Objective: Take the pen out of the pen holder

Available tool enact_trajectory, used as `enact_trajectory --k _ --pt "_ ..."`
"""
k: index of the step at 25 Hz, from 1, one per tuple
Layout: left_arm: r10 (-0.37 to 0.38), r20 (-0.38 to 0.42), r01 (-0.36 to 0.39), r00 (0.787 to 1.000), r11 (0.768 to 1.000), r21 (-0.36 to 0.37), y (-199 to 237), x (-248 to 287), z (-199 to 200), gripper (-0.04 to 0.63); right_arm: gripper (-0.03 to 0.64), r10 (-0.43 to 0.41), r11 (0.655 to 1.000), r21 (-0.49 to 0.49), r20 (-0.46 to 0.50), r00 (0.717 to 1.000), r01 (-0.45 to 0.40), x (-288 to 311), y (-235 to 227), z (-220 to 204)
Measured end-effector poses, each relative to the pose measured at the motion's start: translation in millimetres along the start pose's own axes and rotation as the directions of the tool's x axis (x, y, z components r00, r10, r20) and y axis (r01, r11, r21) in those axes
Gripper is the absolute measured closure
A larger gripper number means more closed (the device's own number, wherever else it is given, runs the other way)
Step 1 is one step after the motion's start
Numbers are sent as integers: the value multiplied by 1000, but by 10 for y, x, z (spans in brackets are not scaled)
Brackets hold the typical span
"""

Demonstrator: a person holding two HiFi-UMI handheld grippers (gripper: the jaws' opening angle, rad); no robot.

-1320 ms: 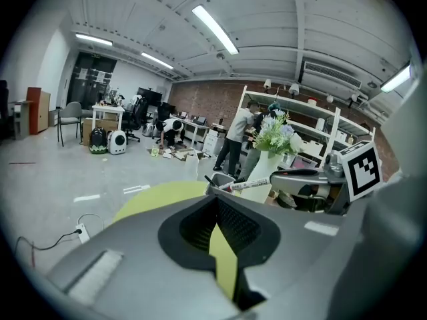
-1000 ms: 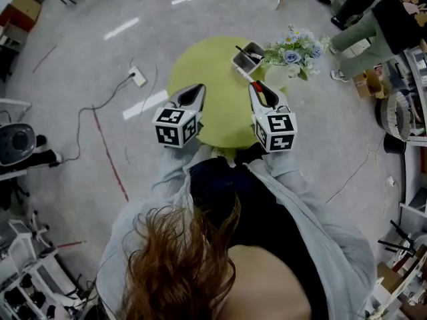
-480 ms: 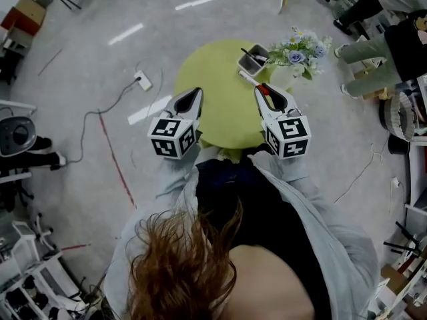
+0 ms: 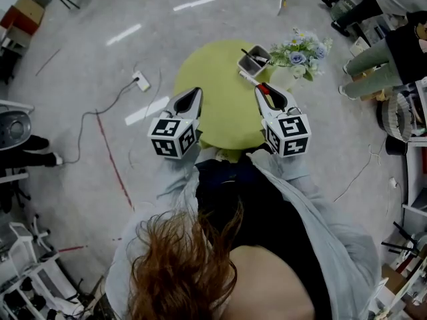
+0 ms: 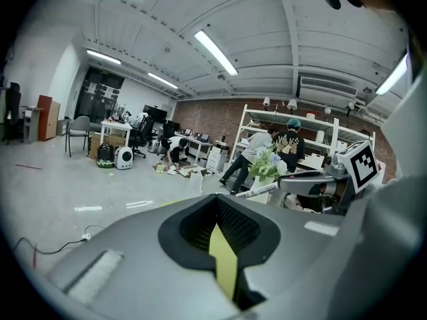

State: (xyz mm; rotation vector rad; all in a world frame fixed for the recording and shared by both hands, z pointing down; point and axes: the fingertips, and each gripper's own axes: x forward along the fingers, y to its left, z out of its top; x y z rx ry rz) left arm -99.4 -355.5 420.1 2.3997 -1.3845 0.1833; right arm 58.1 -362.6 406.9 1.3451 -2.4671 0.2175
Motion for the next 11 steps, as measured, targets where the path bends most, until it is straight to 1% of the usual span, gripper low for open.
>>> enact_trajectory --k 4,11 --pt "4 1 -4 1000 1000 -5 49 17 7 577 546 -3 1000 -7 -6 1000 3 43 6 -6" --pt "4 -7 -4 1000 1000 -1 9 63 21 577 548 -5 1000 -6 -9 1000 4 37 -60 2"
